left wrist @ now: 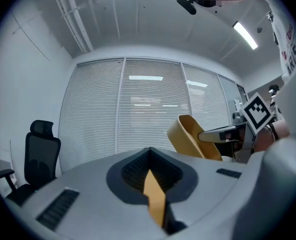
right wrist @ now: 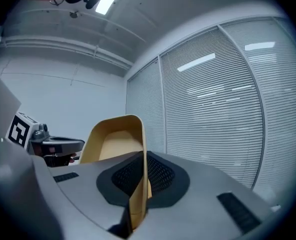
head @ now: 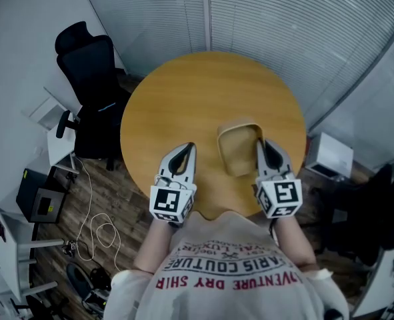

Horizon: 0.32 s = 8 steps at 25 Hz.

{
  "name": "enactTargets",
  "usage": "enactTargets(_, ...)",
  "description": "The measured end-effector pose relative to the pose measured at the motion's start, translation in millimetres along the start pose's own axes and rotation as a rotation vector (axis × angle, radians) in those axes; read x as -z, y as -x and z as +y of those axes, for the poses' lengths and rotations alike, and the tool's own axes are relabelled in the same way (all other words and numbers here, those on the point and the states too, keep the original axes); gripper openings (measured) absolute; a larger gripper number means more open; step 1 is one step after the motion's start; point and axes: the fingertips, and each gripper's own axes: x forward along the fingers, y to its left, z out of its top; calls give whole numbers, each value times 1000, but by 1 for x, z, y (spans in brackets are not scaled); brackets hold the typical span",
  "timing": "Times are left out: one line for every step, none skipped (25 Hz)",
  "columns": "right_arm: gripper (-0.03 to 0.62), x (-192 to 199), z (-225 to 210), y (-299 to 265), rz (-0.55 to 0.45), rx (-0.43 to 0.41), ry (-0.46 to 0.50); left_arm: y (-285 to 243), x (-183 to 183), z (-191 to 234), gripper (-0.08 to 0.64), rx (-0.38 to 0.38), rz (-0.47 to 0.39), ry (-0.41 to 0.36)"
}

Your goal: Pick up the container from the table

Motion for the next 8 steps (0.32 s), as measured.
enactTargets(6, 0, 3, 0, -13, -2, 7, -1, -2, 0, 0, 0, -2, 4)
enactTargets(6, 0, 6, 0, -22, -4, 10, -2, -3, 0, 0, 1, -4, 6)
enactTargets(6, 1, 8, 0, -28, -8, 11, -2, -3, 0, 0, 3, -5, 2)
enactTargets(6, 2, 9, 0, -32, -13, 15, -3, -4, 0, 0, 5, -6, -6)
enactTargets(6, 3, 11, 0, -33, -19, 21, -4, -4, 0, 0, 6, -8, -12)
enactTargets(6, 4, 12, 0, -33, -24, 28, -5, -5, -1, 0, 7, -10, -16)
enactTargets(6, 4, 14, 0, -34, -28, 35, -6, -6, -2, 0, 9, -11, -20)
enactTargets(6, 5, 15, 0, -34, -32, 43, -7, -7, -3, 0, 10, -13, -23)
